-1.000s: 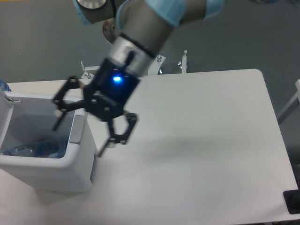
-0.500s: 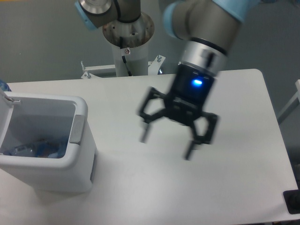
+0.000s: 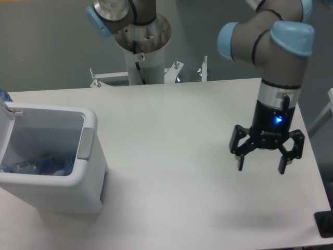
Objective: Place the trash in the trash can
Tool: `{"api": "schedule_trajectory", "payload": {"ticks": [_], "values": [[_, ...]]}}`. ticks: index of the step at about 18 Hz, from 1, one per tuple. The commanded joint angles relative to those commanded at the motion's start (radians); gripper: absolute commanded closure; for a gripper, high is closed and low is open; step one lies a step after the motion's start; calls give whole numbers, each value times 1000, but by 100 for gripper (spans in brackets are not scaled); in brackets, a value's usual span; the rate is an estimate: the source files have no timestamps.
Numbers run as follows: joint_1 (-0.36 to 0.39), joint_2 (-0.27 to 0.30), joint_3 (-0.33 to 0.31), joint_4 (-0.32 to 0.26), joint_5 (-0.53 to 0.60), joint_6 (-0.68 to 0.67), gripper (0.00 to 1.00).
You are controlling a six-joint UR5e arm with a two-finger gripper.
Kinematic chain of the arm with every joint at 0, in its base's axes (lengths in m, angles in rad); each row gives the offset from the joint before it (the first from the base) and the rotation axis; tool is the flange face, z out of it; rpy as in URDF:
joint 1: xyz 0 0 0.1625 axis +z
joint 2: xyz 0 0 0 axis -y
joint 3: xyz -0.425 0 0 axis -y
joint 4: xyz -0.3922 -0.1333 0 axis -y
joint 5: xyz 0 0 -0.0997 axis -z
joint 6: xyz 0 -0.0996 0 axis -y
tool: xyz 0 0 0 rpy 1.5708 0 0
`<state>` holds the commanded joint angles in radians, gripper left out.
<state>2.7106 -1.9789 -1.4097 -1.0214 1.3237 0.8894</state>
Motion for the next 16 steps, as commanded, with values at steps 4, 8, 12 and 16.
{"api": "schedule_trajectory", "payload": {"ticks": [4,8,12,16], "values": [[-3,-3,-3,-29,112,75,0],[-5,-9,8,-111,183,196,0],[-3,-6,12,-121,184,304,0],[-5,-6,-2,-118,201,313,0]]}}
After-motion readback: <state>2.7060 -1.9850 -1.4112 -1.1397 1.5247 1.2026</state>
